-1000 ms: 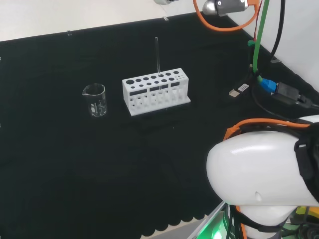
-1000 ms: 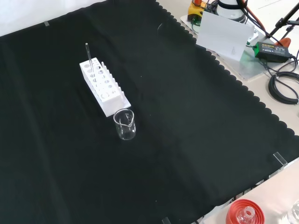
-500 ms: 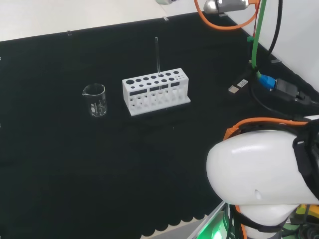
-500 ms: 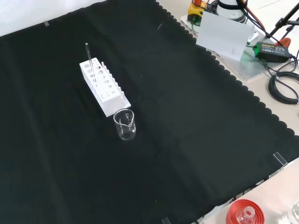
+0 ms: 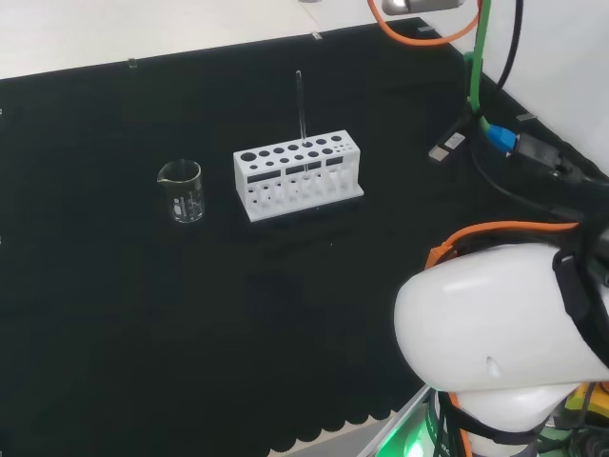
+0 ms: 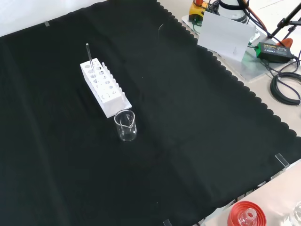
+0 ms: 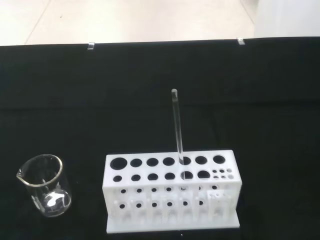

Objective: Take the glass rod from the white test tube rack.

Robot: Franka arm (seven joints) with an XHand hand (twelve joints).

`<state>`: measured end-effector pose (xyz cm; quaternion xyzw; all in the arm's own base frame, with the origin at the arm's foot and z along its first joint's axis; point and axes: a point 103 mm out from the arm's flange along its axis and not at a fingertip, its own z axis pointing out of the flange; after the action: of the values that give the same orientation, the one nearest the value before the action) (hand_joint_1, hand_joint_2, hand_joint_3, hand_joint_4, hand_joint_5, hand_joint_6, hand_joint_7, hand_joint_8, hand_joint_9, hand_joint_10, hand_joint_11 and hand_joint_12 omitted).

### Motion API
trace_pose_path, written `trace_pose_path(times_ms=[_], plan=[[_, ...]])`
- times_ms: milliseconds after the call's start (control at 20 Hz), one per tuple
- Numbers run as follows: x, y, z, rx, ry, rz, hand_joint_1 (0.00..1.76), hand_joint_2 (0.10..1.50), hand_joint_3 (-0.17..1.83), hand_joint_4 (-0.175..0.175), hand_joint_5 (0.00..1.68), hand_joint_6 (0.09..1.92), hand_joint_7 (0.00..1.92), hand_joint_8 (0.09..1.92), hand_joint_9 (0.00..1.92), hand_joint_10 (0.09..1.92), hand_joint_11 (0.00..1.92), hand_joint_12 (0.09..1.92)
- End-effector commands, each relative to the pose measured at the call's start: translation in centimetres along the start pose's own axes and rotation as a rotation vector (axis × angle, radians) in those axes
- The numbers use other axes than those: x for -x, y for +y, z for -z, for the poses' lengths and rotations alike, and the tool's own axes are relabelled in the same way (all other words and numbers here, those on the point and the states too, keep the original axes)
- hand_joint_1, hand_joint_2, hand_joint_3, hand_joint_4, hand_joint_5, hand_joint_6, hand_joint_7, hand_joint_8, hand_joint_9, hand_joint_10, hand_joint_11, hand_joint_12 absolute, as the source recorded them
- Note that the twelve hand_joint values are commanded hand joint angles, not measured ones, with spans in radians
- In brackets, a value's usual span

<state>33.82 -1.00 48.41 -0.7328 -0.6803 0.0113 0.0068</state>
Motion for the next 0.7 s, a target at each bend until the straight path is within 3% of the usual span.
trace_pose_path(times_ms=[50,700], plan=[[-0.9,2.4,0.1,0.002,0.018,0.036,0.55,0.8,0.28,-0.005,0.03,0.09,0.02,0.26,0.01,0.95,0.0,1.46],[-1.5,7.8,-3.1,-0.041,0.043,0.094,0.56,0.79,0.32,-0.012,0.06,0.09,0.0,0.53,0.09,0.96,0.02,1.51]])
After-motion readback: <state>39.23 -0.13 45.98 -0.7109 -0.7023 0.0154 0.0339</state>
